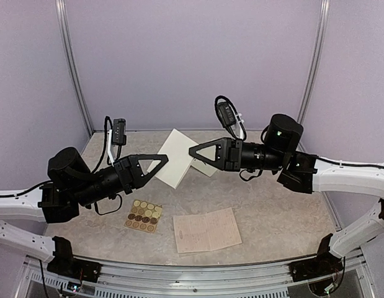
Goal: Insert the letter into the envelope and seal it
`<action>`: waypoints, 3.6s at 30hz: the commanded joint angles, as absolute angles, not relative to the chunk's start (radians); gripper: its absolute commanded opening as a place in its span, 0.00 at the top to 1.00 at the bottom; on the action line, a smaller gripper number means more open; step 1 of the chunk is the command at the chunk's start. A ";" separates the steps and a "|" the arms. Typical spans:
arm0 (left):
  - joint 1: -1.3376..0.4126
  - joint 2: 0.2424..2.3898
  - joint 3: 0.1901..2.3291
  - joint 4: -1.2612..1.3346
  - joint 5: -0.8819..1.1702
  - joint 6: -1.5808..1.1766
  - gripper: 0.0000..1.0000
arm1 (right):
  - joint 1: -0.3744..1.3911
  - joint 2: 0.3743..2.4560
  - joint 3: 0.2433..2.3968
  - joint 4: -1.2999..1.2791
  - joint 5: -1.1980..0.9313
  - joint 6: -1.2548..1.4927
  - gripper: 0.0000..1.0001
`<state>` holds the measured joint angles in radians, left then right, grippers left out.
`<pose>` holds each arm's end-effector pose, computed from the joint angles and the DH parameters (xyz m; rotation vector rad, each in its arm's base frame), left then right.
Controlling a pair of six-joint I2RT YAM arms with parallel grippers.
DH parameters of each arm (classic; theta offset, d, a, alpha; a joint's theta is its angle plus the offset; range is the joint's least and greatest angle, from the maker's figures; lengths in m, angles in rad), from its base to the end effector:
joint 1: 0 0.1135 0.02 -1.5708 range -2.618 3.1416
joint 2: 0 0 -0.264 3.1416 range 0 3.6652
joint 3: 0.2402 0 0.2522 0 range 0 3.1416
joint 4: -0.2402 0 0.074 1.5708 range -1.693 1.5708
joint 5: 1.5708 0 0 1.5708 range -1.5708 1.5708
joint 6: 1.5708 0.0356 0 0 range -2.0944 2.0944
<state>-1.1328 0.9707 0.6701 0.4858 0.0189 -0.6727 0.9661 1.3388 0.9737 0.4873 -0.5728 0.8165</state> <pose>0.0971 -0.2089 0.3363 0.3739 1.5185 -1.4881 0.1619 0.2682 0.3517 -0.6841 1.6358 1.7905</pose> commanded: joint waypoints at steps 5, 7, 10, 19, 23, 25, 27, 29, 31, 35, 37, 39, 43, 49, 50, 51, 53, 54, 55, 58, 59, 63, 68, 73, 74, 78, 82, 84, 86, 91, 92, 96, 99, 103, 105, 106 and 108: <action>-1.139 0.975 0.677 0.367 0.053 -0.660 0.80 | 0.974 1.329 1.012 0.460 -0.561 0.769 1.00; -1.137 0.957 0.686 0.307 0.044 -0.648 0.62 | 0.973 1.318 1.038 0.337 -0.546 0.710 1.00; -1.123 0.931 0.702 0.208 0.055 -0.629 0.48 | 0.968 1.318 1.119 0.127 -0.541 0.601 1.00; -1.071 0.971 0.785 0.027 0.201 -0.552 0.36 | 0.969 1.364 1.195 -0.099 -0.752 0.498 1.00; -1.060 0.994 0.806 0.039 0.237 -0.536 0.42 | 0.972 1.385 1.213 -0.132 -0.773 0.479 1.00; -1.058 1.006 0.812 0.052 0.261 -0.532 0.50 | 0.973 1.394 1.222 -0.142 -0.780 0.472 1.00; -1.058 1.024 0.814 0.068 0.288 -0.531 0.61 | 0.973 1.406 1.231 -0.143 -0.786 0.469 1.00; -1.058 1.037 0.815 0.078 0.305 -0.531 0.77 | 0.973 1.417 1.242 -0.147 -0.783 0.467 1.00; -1.056 1.048 0.813 0.077 0.307 -0.529 0.93 | 0.973 1.421 1.250 -0.151 -0.758 0.462 1.00; -1.014 1.030 0.806 0.054 0.269 -0.531 1.00 | 0.961 1.412 1.263 -0.190 -0.605 0.456 0.72; -0.963 1.013 0.807 0.027 0.269 -0.535 1.00 | 0.940 1.408 1.263 -0.215 -0.517 0.471 0.55; -0.903 1.004 0.815 -0.014 0.273 -0.526 1.00 | 0.912 1.409 1.265 -0.246 -0.410 0.484 0.46; -0.741 0.997 0.829 -0.095 0.328 -0.468 1.00 | 0.859 1.449 1.285 -0.318 -0.254 0.498 0.38; -0.378 1.029 0.830 -0.116 0.429 -0.372 1.00 | 0.801 1.602 1.365 -0.394 -0.063 0.456 0.33; -0.325 1.034 0.830 -0.110 0.435 -0.357 1.00 | 0.790 1.631 1.379 -0.393 -0.052 0.446 0.33; -0.276 1.045 0.830 -0.100 0.438 -0.342 1.00 | 0.774 1.659 1.390 -0.382 -0.052 0.438 0.33; -0.201 1.059 0.824 -0.080 0.434 -0.297 1.00 | 0.745 1.717 1.410 -0.350 -0.079 0.420 0.33; -0.174 1.066 0.818 -0.071 0.411 -0.278 1.00 | 0.732 1.750 1.426 -0.335 -0.093 0.415 0.33; -0.152 1.071 0.815 -0.069 0.387 -0.265 1.00 | 0.715 1.784 1.445 -0.325 -0.108 0.412 0.33; -0.086 1.082 0.811 -0.079 0.360 -0.275 1.00 | 0.681 1.884 1.517 -0.310 -0.123 0.403 0.33; -0.067 1.081 0.804 -0.071 0.359 -0.285 1.00 | 0.671 1.920 1.542 -0.305 -0.129 0.399 0.33; -0.009 1.063 0.795 -0.065 0.367 -0.299 1.00 | 0.635 2.053 1.641 -0.295 -0.148 0.386 0.32; 0.104 1.046 0.777 -0.035 0.454 -0.326 1.00 | 0.604 2.205 1.775 -0.314 -0.150 0.365 0.26; 0.135 1.043 0.767 -0.017 0.503 -0.337 1.00 | 0.584 2.288 1.844 -0.332 -0.162 0.345 0.22; 0.138 1.046 0.767 -0.016 0.512 -0.339 1.00 | 0.580 2.297 1.842 -0.326 -0.175 0.346 0.21; 0.158 1.062 0.767 -0.011 0.533 -0.345 1.00 | 0.572 2.320 1.825 -0.309 -0.209 0.352 0.20; 0.167 1.070 0.766 -0.008 0.543 -0.347 1.00 | 0.572 2.319 1.776 -0.278 -0.240 0.354 0.20; 0.169 1.074 0.765 -0.008 0.554 -0.350 1.00 | 0.571 2.319 1.747 -0.270 -0.258 0.355 0.20; 0.170 1.080 0.764 -0.008 0.562 -0.354 1.00 | 0.572 2.312 1.715 -0.259 -0.270 0.357 0.20; 0.169 1.097 0.764 -0.008 0.569 -0.356 1.00 | 0.571 2.293 1.647 -0.240 -0.284 0.347 0.20; 0.169 1.097 0.764 -0.008 0.568 -0.356 1.00 | 0.571 2.289 1.634 -0.239 -0.285 0.348 0.20; 0.170 1.097 0.762 -0.008 0.570 -0.356 1.00 | 0.571 2.249 1.555 -0.224 -0.300 0.363 0.20; 0.169 1.097 0.762 -0.007 0.569 -0.357 1.00 | 0.571 2.187 1.442 -0.200 -0.294 0.378 0.20; 0.169 1.093 0.761 -0.008 0.574 -0.357 1.00 | 0.572 2.076 1.286 -0.190 -0.281 0.410 0.20; 0.169 1.088 0.759 -0.007 0.574 -0.359 1.00 | 0.571 2.016 1.202 -0.185 -0.289 0.436 0.21; 0.169 1.086 0.758 0.012 0.575 -0.359 1.00 | 0.572 1.983 1.152 -0.177 -0.296 0.451 0.21; 0.169 1.079 0.754 0.020 0.576 -0.360 1.00 | 0.572 1.897 1.052 -0.159 -0.315 0.492 0.21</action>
